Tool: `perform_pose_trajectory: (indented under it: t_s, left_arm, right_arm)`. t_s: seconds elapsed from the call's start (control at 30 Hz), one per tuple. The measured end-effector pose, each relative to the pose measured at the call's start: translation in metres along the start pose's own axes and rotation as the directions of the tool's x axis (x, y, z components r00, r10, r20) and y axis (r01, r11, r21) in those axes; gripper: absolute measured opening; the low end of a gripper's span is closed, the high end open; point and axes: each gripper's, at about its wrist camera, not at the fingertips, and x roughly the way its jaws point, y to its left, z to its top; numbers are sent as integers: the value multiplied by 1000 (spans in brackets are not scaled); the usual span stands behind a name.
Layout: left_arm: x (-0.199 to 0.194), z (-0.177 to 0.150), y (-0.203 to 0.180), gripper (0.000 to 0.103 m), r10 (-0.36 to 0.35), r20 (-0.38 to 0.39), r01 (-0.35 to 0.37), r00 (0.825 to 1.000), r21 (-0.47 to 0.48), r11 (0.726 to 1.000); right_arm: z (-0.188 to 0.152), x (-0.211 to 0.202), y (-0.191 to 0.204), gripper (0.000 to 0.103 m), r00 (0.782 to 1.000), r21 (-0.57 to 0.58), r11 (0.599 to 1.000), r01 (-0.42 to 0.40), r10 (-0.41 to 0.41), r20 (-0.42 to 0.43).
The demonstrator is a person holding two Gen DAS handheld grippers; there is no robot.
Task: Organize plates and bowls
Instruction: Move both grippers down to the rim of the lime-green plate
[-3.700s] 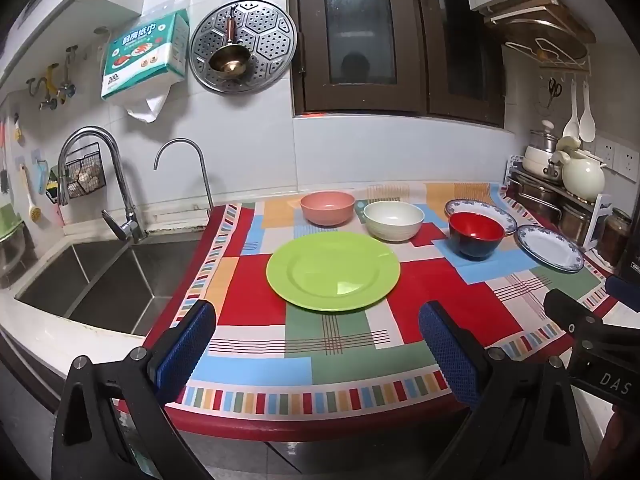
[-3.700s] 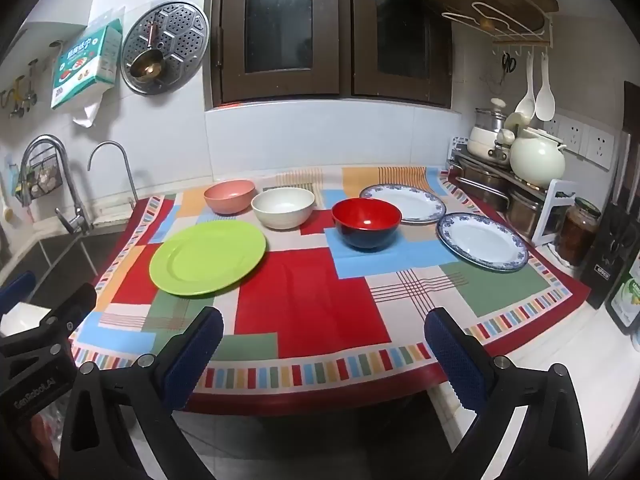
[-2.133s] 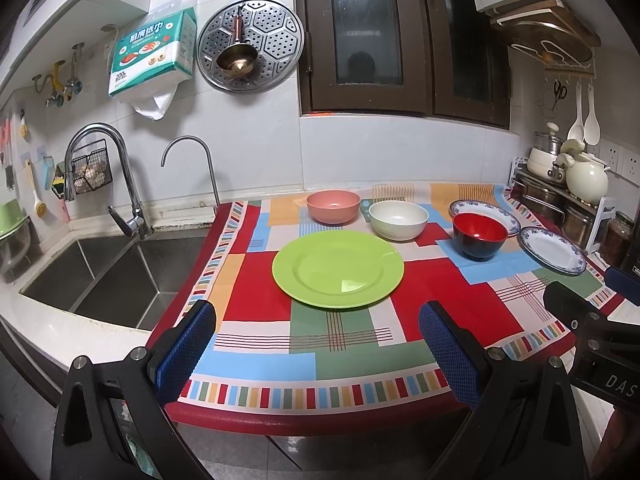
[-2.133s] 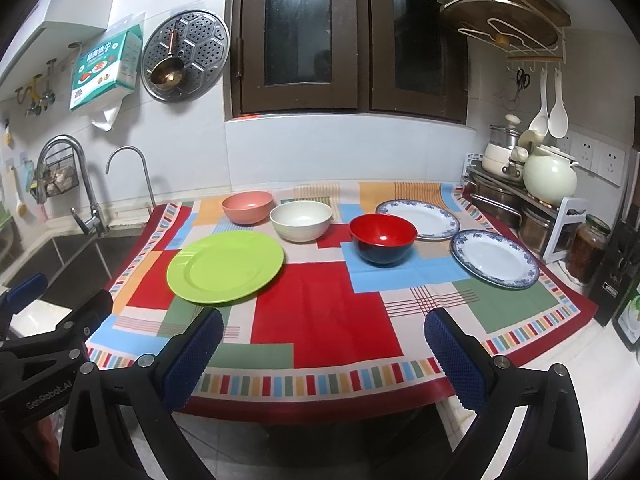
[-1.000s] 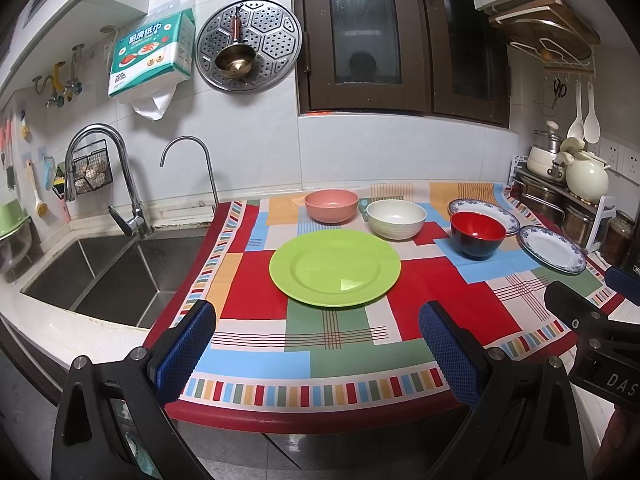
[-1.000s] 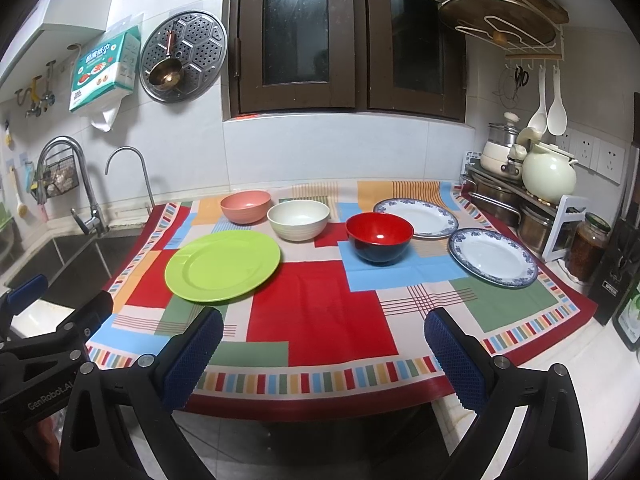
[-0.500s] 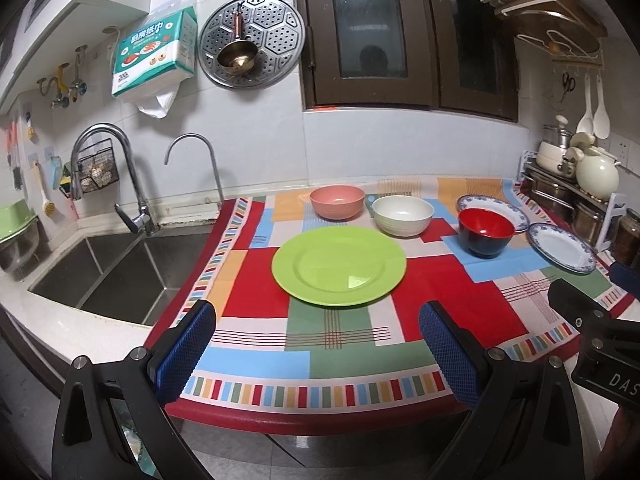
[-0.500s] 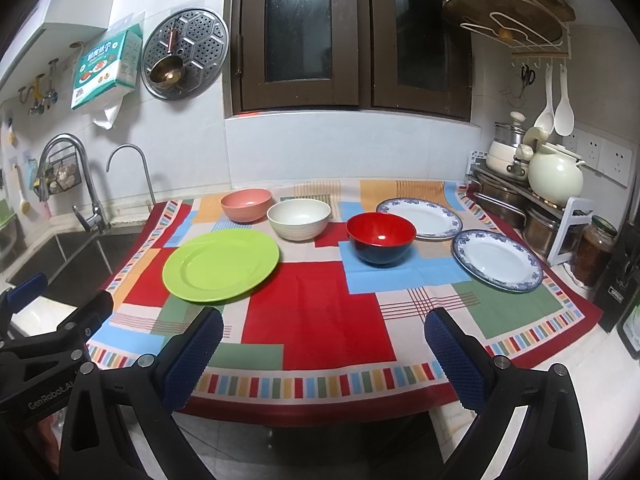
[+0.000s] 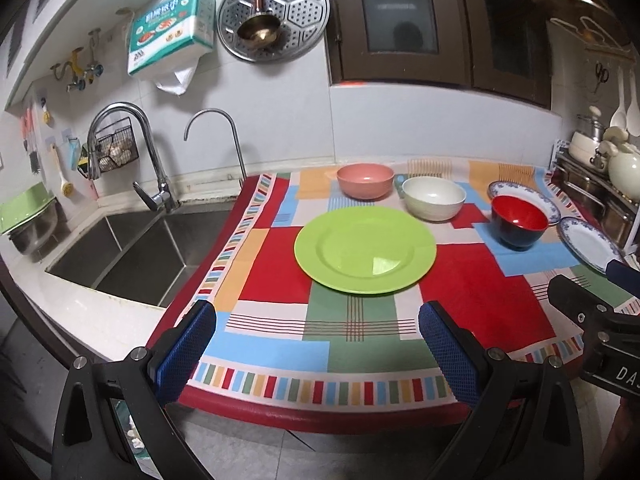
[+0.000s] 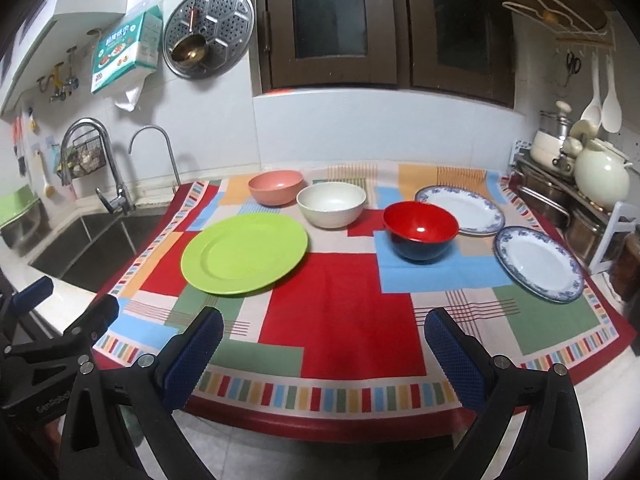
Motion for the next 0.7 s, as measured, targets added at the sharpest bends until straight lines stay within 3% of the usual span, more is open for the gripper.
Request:
perform_pose_trajectory:
  t_s: [0.37, 0.7]
  left_arm:
    - [78, 47, 31, 103, -27, -19, 27, 999, 19, 999]
    - [143, 79, 49, 102, -79, -123, 88, 989, 65, 994]
  right_arm:
    - [38, 66, 25, 102, 999, 23, 999, 30, -30, -32]
    - [77, 132, 47, 102, 987, 54, 994, 91, -83, -138]
